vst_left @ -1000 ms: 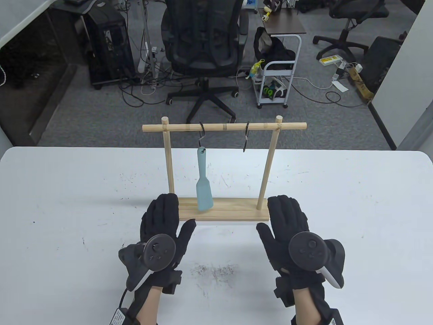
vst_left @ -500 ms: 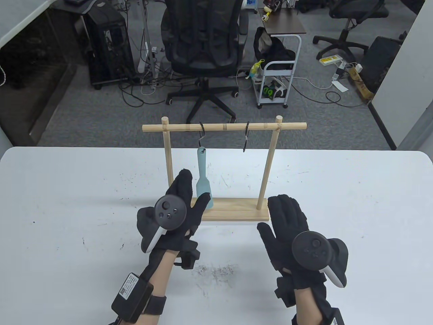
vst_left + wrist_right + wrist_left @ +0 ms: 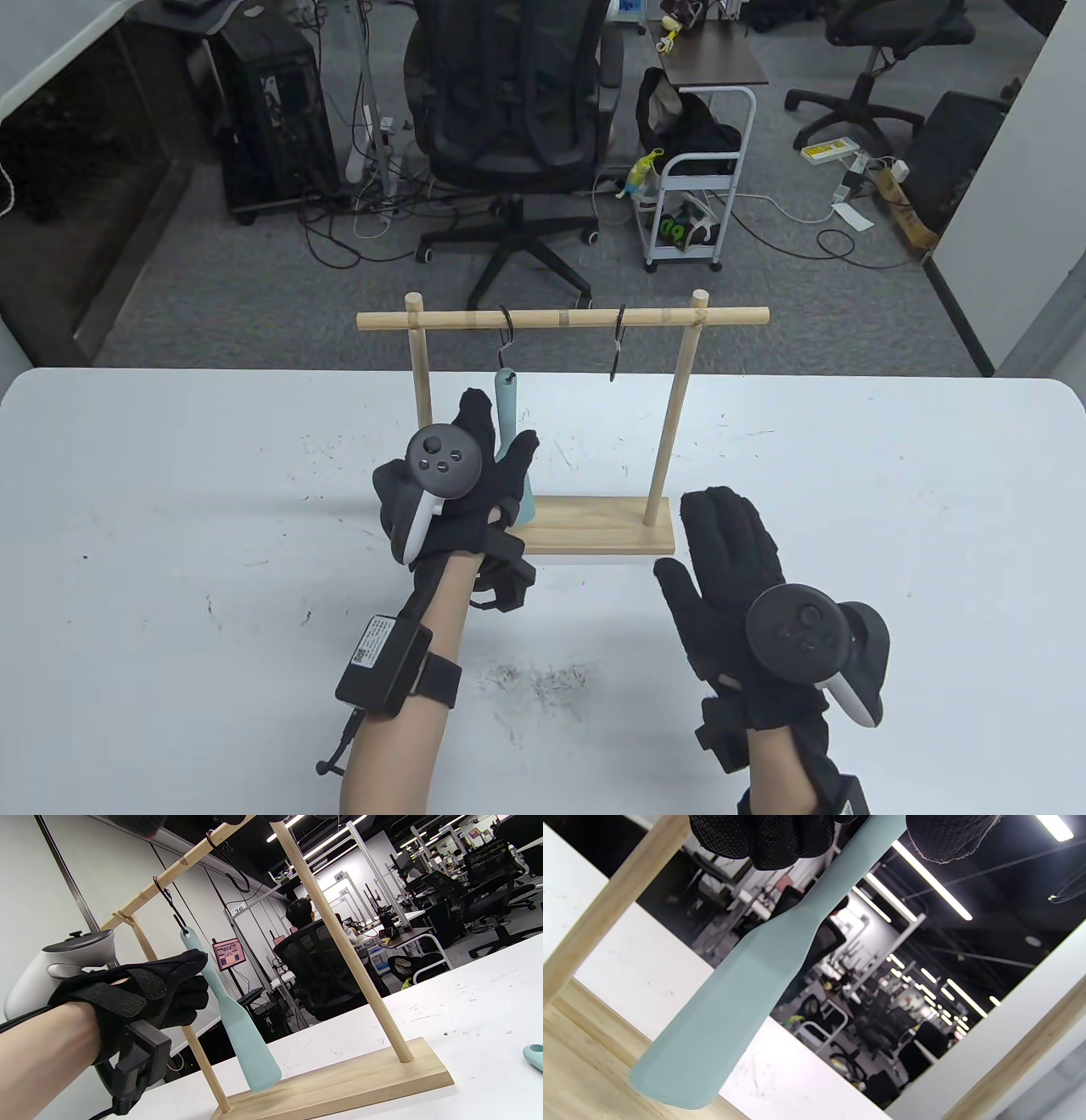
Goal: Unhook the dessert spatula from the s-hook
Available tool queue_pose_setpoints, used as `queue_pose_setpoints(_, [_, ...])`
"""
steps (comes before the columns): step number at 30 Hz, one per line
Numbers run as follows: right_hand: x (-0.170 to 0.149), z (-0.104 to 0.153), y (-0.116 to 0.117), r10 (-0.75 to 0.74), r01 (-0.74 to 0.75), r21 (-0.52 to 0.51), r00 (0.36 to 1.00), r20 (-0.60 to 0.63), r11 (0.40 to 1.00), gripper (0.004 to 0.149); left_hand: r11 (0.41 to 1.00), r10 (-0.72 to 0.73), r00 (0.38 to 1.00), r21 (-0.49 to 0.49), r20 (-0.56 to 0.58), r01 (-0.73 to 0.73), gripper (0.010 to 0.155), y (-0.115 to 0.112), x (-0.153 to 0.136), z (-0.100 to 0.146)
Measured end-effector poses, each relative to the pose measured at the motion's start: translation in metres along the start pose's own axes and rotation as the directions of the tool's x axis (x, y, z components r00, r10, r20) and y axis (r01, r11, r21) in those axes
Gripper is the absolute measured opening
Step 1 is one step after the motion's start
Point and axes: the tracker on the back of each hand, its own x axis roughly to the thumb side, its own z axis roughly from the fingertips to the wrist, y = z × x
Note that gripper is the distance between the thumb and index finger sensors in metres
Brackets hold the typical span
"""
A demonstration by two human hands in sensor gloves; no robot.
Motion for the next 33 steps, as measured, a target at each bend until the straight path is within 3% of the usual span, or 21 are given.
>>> queue_pose_setpoints(7, [-0.001, 0.001, -0.001, -0.007, 0.007, -0.003, 1.0, 0.001, 1.0, 0.071, 0.991, 0.128, 0.992, -0.024, -0.007, -0.128, 0.082, -0.008, -0.015, -0.017])
queue_pose_setpoints(10, [0.0, 0.001, -0.001, -0.007, 0.007, 0.001, 1.0, 0.002, 1.0, 0.071, 0.994, 0.106, 0.994, -0.021, 0.031, -0.105, 0.078, -0.009, -0.018, -0.019])
queue_pose_setpoints(22, [-0.002, 0.001, -0.003, -0.02, 0.02, 0.001, 1.0, 0.0, 1.0, 0.071, 0.986, 0.157, 0.988, -0.052, 0.009, -0.156, 0.063, -0.013, -0.019, -0.024])
queue_pose_setpoints(33, [-0.001, 0.001, -0.004, -0.019, 0.019, 0.005, 1.0, 0.001, 1.0, 0.071, 0.964, 0.241, 0.97, -0.12, 0.017, -0.237, 0.059, -0.015, -0.018, -0.021])
